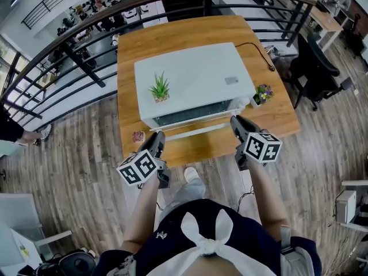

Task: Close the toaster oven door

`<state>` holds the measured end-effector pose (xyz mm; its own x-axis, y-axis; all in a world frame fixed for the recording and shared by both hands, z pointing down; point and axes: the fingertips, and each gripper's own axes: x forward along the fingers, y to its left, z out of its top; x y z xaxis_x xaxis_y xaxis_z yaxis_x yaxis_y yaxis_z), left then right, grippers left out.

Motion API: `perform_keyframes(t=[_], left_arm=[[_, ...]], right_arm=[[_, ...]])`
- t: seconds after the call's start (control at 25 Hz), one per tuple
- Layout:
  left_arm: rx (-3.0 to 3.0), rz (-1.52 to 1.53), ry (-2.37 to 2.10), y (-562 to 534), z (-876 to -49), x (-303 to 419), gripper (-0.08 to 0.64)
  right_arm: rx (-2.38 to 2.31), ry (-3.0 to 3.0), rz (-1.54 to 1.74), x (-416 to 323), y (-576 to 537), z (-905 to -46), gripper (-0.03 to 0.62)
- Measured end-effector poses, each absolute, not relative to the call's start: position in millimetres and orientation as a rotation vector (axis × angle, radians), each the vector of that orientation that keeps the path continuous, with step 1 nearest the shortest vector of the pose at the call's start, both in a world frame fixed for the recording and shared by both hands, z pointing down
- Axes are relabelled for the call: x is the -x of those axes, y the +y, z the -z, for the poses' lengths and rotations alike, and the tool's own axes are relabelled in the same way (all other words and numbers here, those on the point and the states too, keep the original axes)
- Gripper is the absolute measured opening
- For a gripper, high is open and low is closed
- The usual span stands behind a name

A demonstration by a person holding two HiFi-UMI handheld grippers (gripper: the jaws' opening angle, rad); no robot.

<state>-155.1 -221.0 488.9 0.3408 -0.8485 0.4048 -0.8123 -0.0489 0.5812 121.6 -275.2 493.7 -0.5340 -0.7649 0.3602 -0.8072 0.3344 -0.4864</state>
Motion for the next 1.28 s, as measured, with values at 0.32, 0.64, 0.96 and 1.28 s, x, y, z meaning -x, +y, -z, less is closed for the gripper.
perform_keyframes(t=[0.32,0.64,0.96,1.28], left_arm=[[-1.844,0.061,-1.469,-230.7,-487.3,158.7,0.106],[-1.855,0.081,-1.458,-243.1,-483.0,160.3,0.106],[-1.862,0.089,-1.461,-251.9,-477.1,162.7,0.106],[-1.861,0.097,-1.46,-256.9,-474.6,162.9,0.106]], right_arm=[[-1.491,-2.514,-0.971,-119.4,-285.5,-491.1,0.084],[-1.494,-2.514,-0.961,-116.6,-297.7,-487.3,0.086],[-1.503,-2.51,-0.984,-114.6,-306.4,-482.1,0.086],[-1.496,-2.5,-1.001,-114.5,-311.8,-480.5,0.086]])
